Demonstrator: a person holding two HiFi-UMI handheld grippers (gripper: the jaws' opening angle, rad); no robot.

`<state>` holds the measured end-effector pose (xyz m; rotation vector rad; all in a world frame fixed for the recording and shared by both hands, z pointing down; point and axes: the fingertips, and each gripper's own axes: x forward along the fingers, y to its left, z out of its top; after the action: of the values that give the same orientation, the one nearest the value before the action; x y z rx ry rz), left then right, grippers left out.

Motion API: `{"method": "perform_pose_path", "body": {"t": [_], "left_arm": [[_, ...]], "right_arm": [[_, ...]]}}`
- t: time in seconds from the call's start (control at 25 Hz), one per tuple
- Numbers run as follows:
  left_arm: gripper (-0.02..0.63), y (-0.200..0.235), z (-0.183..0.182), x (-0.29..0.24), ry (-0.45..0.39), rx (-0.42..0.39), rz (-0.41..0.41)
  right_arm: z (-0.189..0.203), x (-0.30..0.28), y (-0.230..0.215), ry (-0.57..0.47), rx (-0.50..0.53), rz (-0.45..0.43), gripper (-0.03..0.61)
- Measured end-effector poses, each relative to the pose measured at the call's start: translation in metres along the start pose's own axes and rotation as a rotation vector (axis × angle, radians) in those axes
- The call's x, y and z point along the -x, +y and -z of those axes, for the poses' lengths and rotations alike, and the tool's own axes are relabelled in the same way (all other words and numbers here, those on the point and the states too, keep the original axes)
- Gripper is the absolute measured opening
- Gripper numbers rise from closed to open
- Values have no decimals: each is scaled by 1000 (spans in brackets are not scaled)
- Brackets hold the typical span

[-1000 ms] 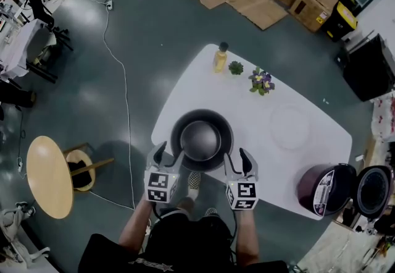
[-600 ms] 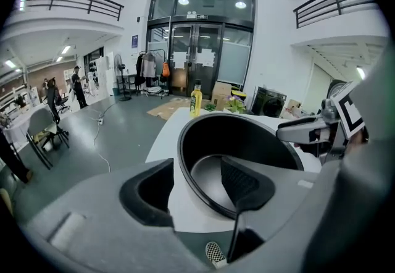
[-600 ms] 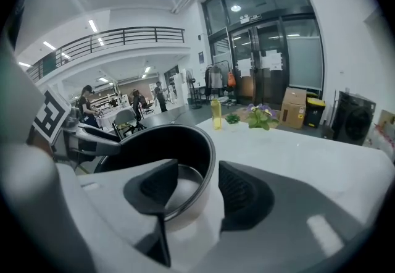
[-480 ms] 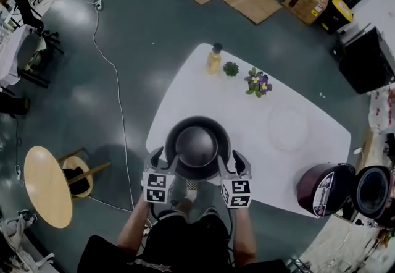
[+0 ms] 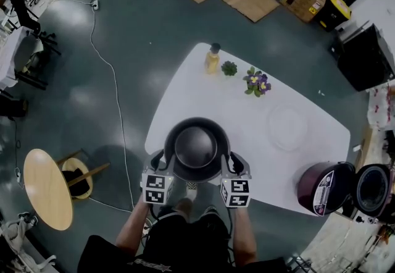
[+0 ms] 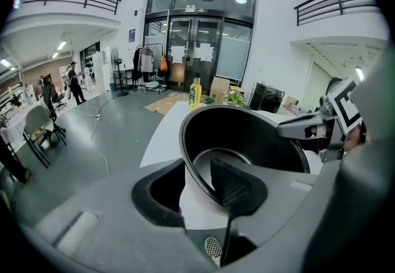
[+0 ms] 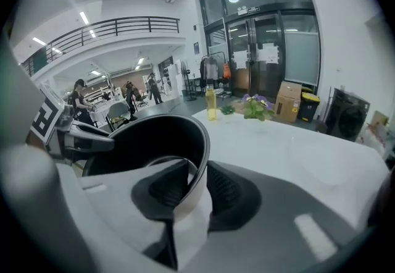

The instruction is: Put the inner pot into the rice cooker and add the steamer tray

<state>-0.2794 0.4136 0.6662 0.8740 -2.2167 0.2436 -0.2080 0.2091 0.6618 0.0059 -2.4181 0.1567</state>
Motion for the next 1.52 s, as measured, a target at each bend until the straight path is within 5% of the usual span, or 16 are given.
{"method": "perform_pose_path", "body": {"t": [0.28,0.76,1.52], "left_arm": [[123,-1,-6,7,-23,3,-14],[110,-38,-68,34,-178,-86,26],[106,-219,-182,47,-385,-289,335]], "right_arm": [[-2,9,-2,-27,-17,38,92],[-34,71,-26,-179,-38,146,87],[-53,253,-144,-421,-158,521,78]]}}
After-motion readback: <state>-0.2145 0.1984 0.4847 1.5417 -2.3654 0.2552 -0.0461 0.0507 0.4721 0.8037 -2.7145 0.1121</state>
